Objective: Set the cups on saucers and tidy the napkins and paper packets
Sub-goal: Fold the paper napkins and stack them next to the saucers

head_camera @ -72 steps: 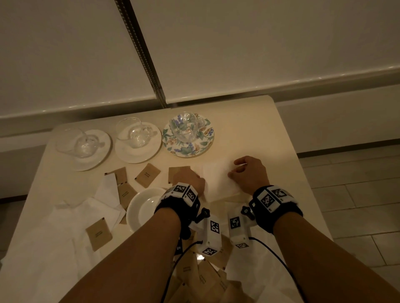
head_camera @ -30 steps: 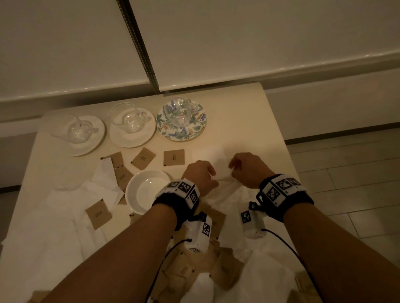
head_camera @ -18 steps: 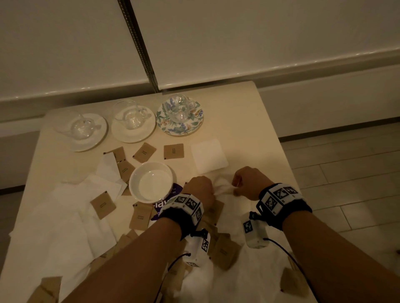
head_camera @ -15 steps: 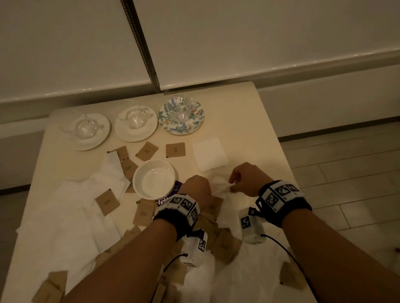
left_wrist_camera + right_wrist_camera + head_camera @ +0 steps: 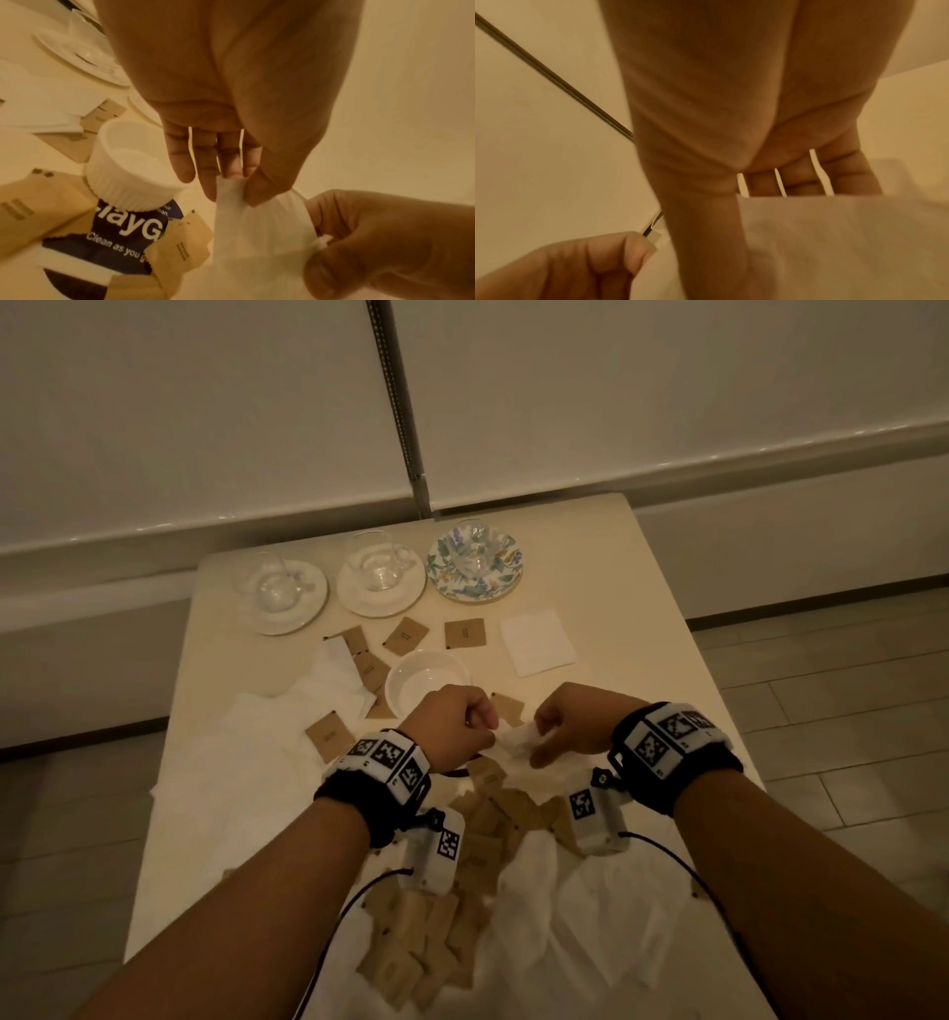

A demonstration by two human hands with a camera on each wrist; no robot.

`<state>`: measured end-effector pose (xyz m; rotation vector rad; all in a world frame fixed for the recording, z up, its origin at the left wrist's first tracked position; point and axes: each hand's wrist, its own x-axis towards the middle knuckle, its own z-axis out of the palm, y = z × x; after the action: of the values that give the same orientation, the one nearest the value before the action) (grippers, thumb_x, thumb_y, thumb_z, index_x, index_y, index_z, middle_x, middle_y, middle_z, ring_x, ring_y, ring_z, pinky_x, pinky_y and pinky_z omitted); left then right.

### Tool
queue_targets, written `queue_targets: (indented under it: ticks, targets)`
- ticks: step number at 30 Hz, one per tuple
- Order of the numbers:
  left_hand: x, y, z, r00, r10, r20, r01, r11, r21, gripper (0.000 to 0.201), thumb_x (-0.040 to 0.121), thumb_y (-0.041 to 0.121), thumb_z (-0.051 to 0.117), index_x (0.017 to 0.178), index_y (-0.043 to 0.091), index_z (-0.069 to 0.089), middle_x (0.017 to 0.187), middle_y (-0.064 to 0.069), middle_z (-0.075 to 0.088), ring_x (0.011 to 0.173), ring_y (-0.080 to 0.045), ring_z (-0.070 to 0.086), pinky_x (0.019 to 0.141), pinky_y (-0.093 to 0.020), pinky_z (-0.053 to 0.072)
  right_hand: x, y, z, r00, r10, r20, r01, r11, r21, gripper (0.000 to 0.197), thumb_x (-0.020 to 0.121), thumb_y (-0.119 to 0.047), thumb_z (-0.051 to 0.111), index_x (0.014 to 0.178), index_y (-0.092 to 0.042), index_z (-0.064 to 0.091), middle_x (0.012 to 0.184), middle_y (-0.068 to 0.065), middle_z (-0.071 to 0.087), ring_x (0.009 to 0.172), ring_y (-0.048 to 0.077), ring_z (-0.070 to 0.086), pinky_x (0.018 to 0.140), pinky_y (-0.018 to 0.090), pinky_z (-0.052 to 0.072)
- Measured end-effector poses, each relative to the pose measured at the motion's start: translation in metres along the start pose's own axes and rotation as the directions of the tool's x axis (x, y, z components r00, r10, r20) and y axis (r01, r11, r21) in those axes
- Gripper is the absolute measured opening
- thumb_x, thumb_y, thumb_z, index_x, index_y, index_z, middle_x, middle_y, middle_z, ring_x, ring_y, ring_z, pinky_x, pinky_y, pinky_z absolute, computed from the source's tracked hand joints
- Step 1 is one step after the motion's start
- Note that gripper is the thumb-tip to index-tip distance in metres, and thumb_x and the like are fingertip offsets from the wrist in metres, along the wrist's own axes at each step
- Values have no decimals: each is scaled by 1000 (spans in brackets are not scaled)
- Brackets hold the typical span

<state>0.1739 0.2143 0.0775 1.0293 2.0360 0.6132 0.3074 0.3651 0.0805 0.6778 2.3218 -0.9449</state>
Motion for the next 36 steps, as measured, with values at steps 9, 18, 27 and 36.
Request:
queue_targets:
  ticks: [9, 18, 27, 36]
  targets:
    - [-37, -9, -20, 996, 28, 88, -26, 999, -27, 11, 83, 3, 66, 86, 14, 66, 66, 5, 56, 50, 5, 52, 53, -11, 45, -20, -24, 14, 997, -43, -63, 59, 954, 295, 30, 69, -37, 85, 88, -30, 63, 89, -12, 65, 81, 6, 58, 68, 21, 42]
    - [-41, -8, -42, 997, 39, 61, -36, 998, -60, 15, 81, 4, 67, 88, 17, 66, 74, 1, 61, 59, -6, 55, 62, -22, 48, -20, -30, 20, 992, 29, -123, 22, 920, 391, 16, 76, -19, 82, 81, -17, 66, 64, -7, 64, 61, 9, 58, 64, 25, 51]
    - [-37, -3, -55, 998, 54, -10, -55, 995, -87, 15, 84, 8, 66, 83, 23, 64, 68, 1, 44, 59, -12, 42, 52, -17, 36, -19, -21, 34, 994, 78, -79, -37, 901, 433, 17, 70, -12, 86, 74, -16, 71, 66, -6, 69, 60, 7, 66, 56, 19, 54]
    - [-29, 10, -64, 992, 92, -87, -108, 973, -203, 24, 82, 5, 66, 84, 29, 66, 84, -1, 53, 73, -10, 52, 71, -27, 44, -23, -30, 23, 995, 0, -103, 41, 917, 398, 55, 54, -47, 89, 102, -36, 64, 101, -18, 68, 100, 6, 61, 84, 27, 44]
